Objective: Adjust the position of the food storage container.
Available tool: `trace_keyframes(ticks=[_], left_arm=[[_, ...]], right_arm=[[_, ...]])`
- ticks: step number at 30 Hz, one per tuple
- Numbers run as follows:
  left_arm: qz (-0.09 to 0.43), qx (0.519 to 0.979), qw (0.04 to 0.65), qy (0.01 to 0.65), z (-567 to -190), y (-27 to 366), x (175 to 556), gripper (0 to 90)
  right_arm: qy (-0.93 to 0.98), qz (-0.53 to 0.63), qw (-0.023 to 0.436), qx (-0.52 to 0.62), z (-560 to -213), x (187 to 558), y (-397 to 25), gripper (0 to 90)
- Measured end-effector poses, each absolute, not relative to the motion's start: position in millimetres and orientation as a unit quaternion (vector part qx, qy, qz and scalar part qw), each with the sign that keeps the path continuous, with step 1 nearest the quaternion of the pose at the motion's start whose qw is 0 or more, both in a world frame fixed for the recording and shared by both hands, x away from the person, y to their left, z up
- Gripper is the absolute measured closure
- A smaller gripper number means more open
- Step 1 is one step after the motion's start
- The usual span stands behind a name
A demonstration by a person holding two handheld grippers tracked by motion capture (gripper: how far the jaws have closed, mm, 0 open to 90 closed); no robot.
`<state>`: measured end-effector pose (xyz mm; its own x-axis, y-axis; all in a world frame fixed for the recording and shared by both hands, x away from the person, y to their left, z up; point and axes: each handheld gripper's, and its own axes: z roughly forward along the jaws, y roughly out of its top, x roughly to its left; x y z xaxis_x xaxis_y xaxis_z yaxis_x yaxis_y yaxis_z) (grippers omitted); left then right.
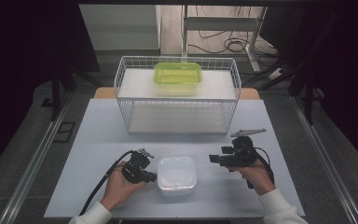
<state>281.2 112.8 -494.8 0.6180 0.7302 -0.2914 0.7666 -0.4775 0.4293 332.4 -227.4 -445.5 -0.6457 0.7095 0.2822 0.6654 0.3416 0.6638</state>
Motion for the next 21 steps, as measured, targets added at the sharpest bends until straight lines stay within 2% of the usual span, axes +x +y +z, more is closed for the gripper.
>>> trace_keyframes(ticks=[14, 21], left_arm=[[-0.034, 0.859, 0.272, 0.433, -495.6, 107.8, 285.0, 89.8], [-0.023, 0.849, 0.288, 0.443, -485.2, 122.1, 281.9, 89.7]], right_arm=[[0.817, 0.393, 0.03, 0.421, -444.6, 331.7, -228.6, 27.2], [0.815, 0.401, 0.034, 0.416, -442.6, 330.7, -230.1, 27.1]])
